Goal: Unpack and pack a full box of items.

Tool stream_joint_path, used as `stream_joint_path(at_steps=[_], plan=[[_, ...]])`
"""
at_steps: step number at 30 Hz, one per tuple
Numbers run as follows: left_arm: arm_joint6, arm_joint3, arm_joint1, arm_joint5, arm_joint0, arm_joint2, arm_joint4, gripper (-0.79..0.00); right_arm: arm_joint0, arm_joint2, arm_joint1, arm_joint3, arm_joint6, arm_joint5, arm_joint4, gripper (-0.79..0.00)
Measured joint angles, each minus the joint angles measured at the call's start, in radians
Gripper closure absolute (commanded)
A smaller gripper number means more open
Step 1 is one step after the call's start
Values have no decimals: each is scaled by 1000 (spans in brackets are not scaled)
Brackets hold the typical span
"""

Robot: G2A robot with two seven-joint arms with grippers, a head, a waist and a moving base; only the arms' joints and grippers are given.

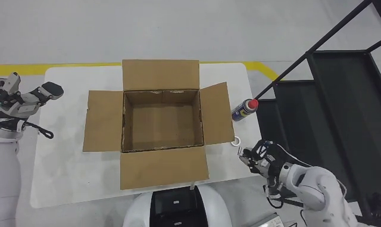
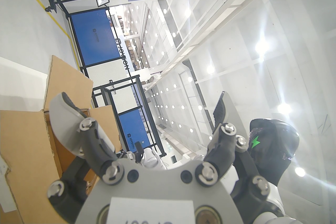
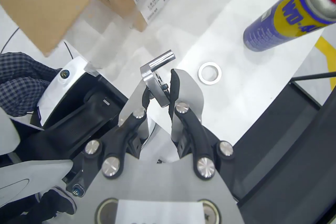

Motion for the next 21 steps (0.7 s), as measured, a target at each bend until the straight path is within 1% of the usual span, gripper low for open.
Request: stream_joint_path(at_steps=[4, 9, 15, 20, 21], plan=[[0, 0, 0, 0, 0, 0, 0, -785, 62, -67, 0, 84, -12, 86, -109, 0], [0, 0, 0, 0, 0, 0, 0, -785, 111, -125, 1, 176, -45, 185, -240, 0], [0, 0, 0, 0, 0, 0, 0, -785, 152, -164, 3, 258, -44, 260, -314, 0], [0, 0, 0, 0, 0, 0, 0, -785, 177, -192, 4, 304, -23, 291, -337, 0], [0, 0, 0, 0, 0, 0, 0, -785, 182, -197, 4, 314, -22, 297, -336, -49]])
